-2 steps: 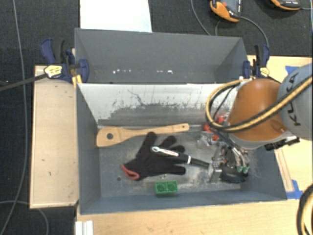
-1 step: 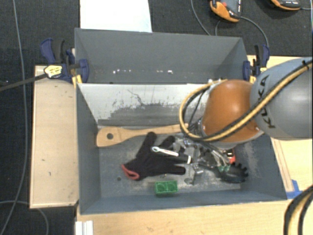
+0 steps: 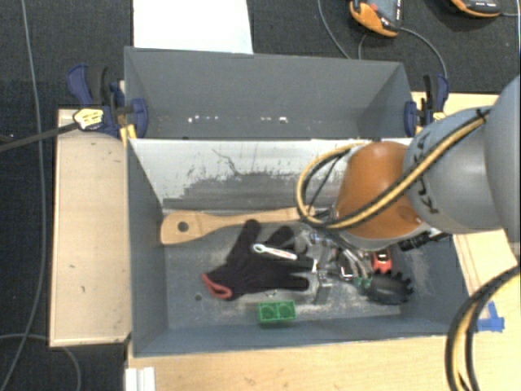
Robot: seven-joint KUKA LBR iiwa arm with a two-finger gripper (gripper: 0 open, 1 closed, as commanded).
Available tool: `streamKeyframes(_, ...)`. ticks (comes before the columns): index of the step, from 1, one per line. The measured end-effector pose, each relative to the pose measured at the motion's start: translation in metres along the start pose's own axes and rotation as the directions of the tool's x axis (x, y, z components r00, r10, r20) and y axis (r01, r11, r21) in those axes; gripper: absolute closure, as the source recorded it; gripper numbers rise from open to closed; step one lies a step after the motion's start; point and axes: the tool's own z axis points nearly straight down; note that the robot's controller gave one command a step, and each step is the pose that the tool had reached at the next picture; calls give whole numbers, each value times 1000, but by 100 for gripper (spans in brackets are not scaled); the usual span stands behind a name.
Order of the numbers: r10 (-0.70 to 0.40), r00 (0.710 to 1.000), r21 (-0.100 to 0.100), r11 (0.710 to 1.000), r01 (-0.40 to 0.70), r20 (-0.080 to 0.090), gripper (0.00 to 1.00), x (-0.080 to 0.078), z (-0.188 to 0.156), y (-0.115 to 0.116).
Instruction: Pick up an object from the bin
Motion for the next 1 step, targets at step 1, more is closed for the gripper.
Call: streamKeyframes(1,-30,1000,1,1000,30,2,0,1,-1,7)
